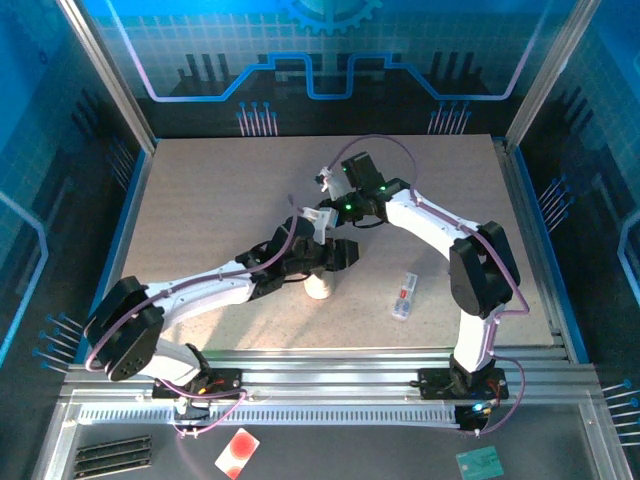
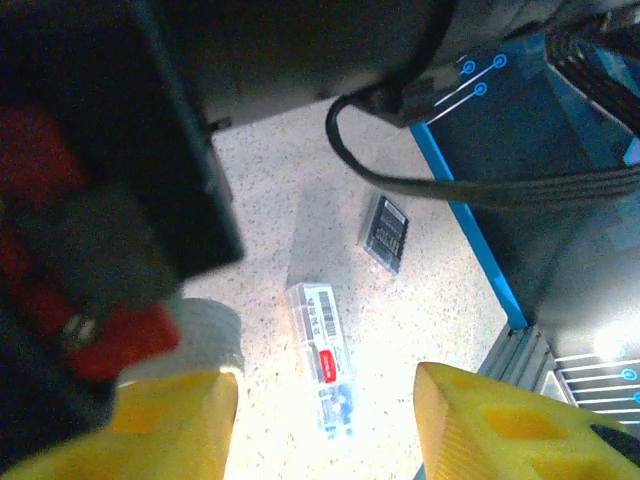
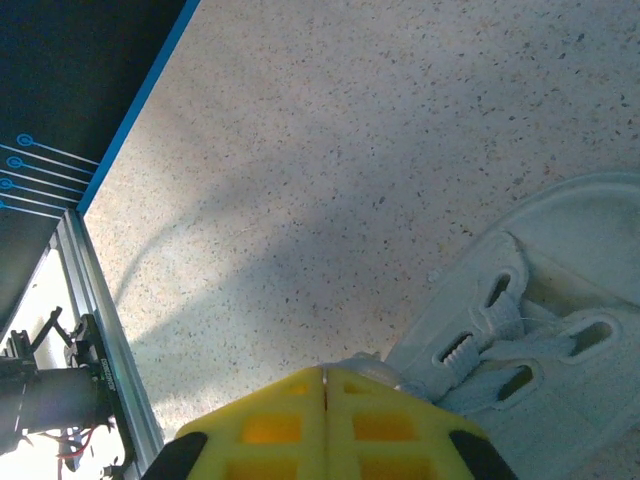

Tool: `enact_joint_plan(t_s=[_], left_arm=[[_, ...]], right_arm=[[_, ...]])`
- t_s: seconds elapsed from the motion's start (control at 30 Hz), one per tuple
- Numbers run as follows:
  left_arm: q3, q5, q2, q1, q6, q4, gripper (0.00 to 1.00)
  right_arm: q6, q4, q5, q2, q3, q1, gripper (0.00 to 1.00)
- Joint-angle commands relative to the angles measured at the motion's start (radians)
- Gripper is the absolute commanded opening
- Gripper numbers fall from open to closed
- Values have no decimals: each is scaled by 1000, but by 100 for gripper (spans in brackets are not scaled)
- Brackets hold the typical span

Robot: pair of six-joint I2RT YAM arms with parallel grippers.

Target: Tie the shoes

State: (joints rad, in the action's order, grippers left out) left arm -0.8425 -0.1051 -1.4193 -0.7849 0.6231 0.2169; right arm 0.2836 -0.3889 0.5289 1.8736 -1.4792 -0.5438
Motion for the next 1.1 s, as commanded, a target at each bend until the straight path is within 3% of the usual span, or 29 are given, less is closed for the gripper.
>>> enact_joint_plan(t_s=[0.0, 0.3, 0.5, 0.6, 0.8, 1.07], left_arm=[[-17, 29, 60, -5, -97, -162, 53], [-53, -35, 36, -6, -182, -302, 64], [-107, 35, 120, 7, -316, -431, 62], [-89, 68, 206, 69, -356, -471, 60], [104, -74, 317, 284, -421, -284, 48], [198, -174, 227, 309, -626, -2, 42]], right_arm=[[-17, -5, 25, 4, 2, 5, 0], [-22, 16, 23, -2, 41, 31, 0], [-32, 21, 15, -13, 51, 40, 0], [-17, 35, 17, -28, 62, 37, 0], [8, 62, -8, -73, 92, 14, 0], [17, 37, -70, -115, 80, -24, 0]])
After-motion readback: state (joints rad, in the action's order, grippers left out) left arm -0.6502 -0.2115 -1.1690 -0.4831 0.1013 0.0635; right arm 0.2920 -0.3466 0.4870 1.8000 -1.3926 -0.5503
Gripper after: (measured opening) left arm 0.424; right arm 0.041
